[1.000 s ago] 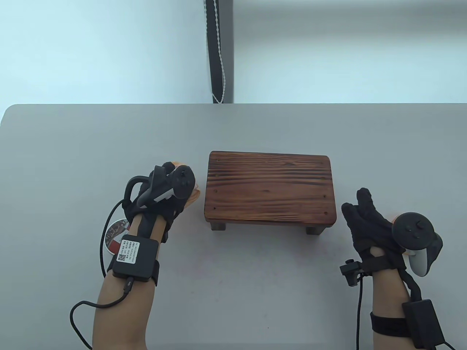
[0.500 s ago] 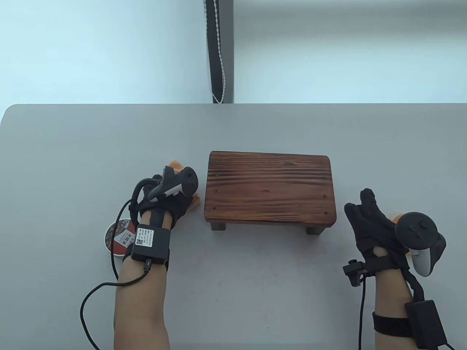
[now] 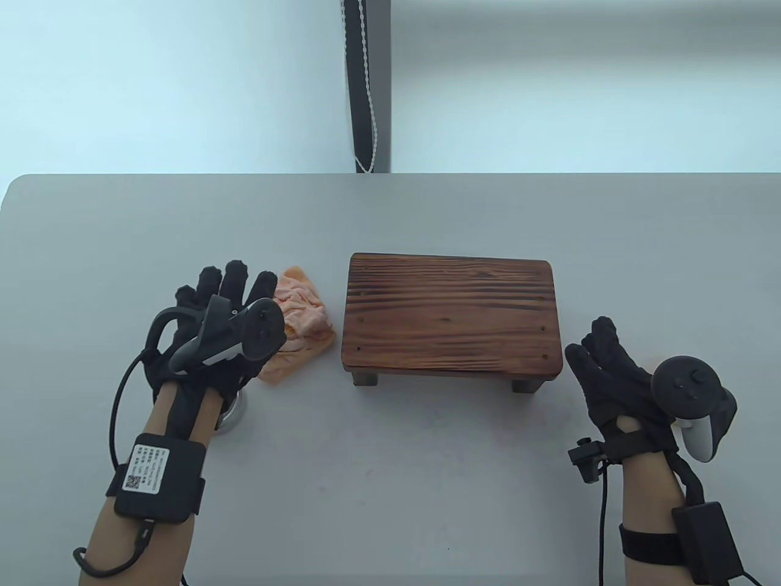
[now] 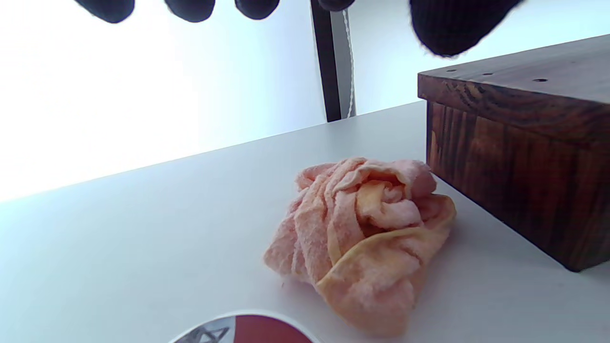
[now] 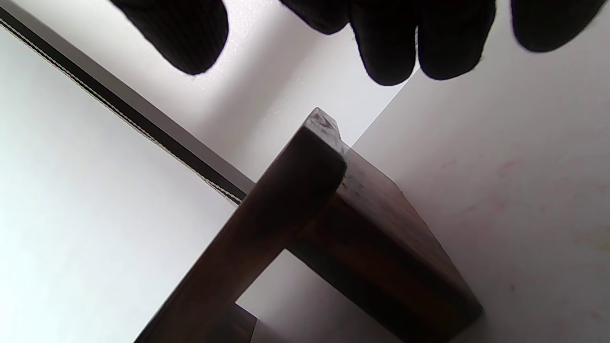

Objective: Dip and apply wood wax on stool

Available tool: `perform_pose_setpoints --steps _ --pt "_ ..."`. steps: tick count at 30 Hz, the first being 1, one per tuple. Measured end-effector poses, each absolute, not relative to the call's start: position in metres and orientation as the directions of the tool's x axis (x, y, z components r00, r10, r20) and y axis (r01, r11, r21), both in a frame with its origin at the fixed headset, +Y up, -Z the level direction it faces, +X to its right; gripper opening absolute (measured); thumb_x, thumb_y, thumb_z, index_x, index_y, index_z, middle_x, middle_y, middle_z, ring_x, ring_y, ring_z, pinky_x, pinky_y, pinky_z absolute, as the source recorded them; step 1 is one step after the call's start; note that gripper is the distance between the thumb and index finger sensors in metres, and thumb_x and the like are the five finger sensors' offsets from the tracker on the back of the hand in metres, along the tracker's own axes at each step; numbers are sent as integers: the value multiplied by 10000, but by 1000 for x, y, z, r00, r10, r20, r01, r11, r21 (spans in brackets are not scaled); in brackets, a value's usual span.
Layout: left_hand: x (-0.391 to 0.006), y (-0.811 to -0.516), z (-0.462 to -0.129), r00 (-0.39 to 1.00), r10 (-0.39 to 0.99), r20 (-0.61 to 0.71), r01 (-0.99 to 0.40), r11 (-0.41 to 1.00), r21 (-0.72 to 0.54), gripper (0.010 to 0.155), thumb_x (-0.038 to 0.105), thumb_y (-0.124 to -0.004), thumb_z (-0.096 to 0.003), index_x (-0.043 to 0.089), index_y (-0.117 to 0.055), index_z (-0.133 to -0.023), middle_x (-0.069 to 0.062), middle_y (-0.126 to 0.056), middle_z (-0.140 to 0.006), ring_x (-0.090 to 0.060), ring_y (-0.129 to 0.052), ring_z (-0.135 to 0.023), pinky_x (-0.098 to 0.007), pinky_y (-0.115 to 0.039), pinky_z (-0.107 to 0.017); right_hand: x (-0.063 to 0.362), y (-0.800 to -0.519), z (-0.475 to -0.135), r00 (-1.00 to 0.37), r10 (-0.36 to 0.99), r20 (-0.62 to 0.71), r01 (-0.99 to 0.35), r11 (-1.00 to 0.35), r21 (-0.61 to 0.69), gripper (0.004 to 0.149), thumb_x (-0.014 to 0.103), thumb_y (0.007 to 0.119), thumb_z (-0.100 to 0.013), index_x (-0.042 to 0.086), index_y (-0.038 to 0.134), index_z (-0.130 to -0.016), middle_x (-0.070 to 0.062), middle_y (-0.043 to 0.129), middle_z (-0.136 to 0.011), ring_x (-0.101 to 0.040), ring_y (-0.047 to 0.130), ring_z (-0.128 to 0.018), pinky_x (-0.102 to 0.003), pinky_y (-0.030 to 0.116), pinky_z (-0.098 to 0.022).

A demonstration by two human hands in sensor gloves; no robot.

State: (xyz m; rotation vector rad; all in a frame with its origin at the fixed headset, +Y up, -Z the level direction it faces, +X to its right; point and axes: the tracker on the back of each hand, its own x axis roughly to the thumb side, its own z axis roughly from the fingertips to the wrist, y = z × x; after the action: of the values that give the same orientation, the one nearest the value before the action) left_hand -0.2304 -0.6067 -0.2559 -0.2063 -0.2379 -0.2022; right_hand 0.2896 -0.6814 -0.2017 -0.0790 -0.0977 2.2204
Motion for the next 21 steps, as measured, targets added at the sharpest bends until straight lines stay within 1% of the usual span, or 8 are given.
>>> perform_pose_setpoints --steps 4,7,9,15,18,19,21 --pt "-250 -610 -237 957 -175 232 228 947 -227 895 546 -686 -555 114 -257 -1211 -374 -255 -1243 -701 -320 -1077 -890 -413 -698 290 -681 -201 -607 794 -17 -789 -606 -101 842 459 757 -594 -105 420 -1120 -481 666 -1078 -759 658 -930 -857 569 -547" --pt "-264 -626 -227 963 -166 211 224 931 -290 913 558 -687 -553 109 -242 -1211 -380 -248 -1243 -705 -314 -1078 -889 -416 -698 289 -681 -201 -603 797 -14 -793 -601 -98 843 460 758 -594 -106 420 -1119 -484 661 -1078 -763 654 -930 -860 566 -546" --pt "-274 -642 -223 971 -141 191 202 914 -351 926 567 -689 -550 105 -231 -1209 -382 -240 -1242 -709 -308 -1076 -886 -419 -700 289 -681 -201 -603 798 -10 -794 -601 -94 842 459 757 -594 -105 419 -1120 -484 659 -1079 -764 652 -929 -860 564 -546" --pt "-291 -682 -222 984 -95 148 152 884 -443 965 567 -724 -545 93 -175 -1180 -363 -253 -1235 -702 -342 -1075 -864 -469 -706 287 -682 -201 -607 795 -6 -791 -605 -87 844 458 757 -594 -107 417 -1120 -487 655 -1080 -770 650 -925 -863 559 -545" --pt "-296 -698 -224 991 -62 119 115 852 -510 970 548 -738 -564 64 -140 -1154 -368 -225 -1213 -688 -343 -1075 -839 -503 -720 288 -682 -201 -606 795 -6 -792 -604 -89 843 459 757 -594 -105 416 -1121 -488 651 -1081 -768 650 -926 -864 558 -545" --pt "-297 -702 -225 993 -49 111 101 848 -521 959 537 -742 -570 58 -144 -1146 -367 -226 -1208 -679 -346 -1074 -829 -512 -724 288 -682 -201 -606 796 -7 -792 -604 -89 843 459 755 -595 -106 415 -1121 -485 650 -1084 -771 646 -926 -864 558 -544" --pt "-299 -710 -226 997 2 75 40 835 -548 921 527 -764 -569 61 -210 -1138 -355 -257 -1204 -652 -357 -1078 -812 -533 -727 289 -682 -201 -604 797 -10 -793 -602 -90 847 459 756 -595 -108 411 -1120 -486 651 -1082 -769 647 -928 -865 558 -543"
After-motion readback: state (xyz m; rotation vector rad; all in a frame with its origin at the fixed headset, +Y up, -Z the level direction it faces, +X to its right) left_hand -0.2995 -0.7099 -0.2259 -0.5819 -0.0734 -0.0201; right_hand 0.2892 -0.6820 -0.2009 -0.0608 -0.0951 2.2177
